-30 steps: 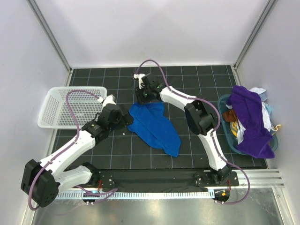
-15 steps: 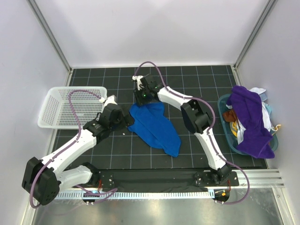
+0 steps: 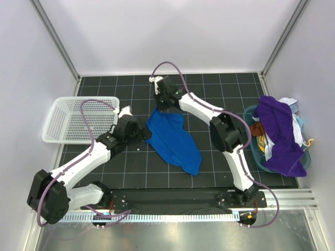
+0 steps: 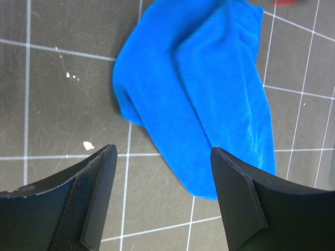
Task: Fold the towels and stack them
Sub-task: Flatten out the crumpled towel
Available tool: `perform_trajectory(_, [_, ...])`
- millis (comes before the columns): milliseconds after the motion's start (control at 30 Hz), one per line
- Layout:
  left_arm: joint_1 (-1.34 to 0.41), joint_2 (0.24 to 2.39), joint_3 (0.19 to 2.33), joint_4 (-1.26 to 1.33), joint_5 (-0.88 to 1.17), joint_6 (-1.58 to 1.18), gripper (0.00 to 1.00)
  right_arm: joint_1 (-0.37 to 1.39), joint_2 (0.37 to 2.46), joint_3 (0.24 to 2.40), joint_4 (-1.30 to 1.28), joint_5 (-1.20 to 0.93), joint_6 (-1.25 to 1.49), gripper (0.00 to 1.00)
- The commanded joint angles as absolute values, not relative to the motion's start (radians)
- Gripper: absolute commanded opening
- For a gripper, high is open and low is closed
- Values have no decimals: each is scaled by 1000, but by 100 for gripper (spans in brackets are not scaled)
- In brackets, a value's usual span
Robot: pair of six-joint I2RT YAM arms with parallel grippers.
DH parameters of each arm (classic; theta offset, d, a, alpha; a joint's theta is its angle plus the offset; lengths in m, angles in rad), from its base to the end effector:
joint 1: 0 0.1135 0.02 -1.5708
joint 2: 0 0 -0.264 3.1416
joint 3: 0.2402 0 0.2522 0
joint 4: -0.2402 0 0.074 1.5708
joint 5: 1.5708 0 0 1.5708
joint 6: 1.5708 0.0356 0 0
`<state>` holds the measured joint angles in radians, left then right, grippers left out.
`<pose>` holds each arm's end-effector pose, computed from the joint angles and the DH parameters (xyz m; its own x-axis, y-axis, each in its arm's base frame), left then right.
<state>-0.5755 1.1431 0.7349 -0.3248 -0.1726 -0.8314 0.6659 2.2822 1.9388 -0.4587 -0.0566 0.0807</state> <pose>0.2048 -0.1256 0.2386 -0.6953 -0.4166 -0.5857 -0.1256 0.8728 -0.4717 0.4072 0.3224 0.2087 -0.6156 -0.3813 -0.6897 -0.6000 0.7941 0.0966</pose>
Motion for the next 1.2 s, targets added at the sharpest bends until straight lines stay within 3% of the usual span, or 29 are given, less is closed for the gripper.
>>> perform_trajectory(0, [-571,1152,759,-224,-176,-836,76,690,2050,1935,-477,86,69,1])
perform_trajectory(333, [-569,1209,768,-95,-169,-804,73,750,1708,1721,-540,314,90,1])
perform_trajectory(733, [-569,1345,839,-55,-66,-782,69,781,1209,1056,-600,494,400,1])
perform_trajectory(867, [-569,1457,942,-57,27,-732,70,787,1141,827,-620,511,567,1])
perform_trajectory(1167, [-572,1784,1258,-184,107,-575,69,802,1043,750,-727,655,749,1])
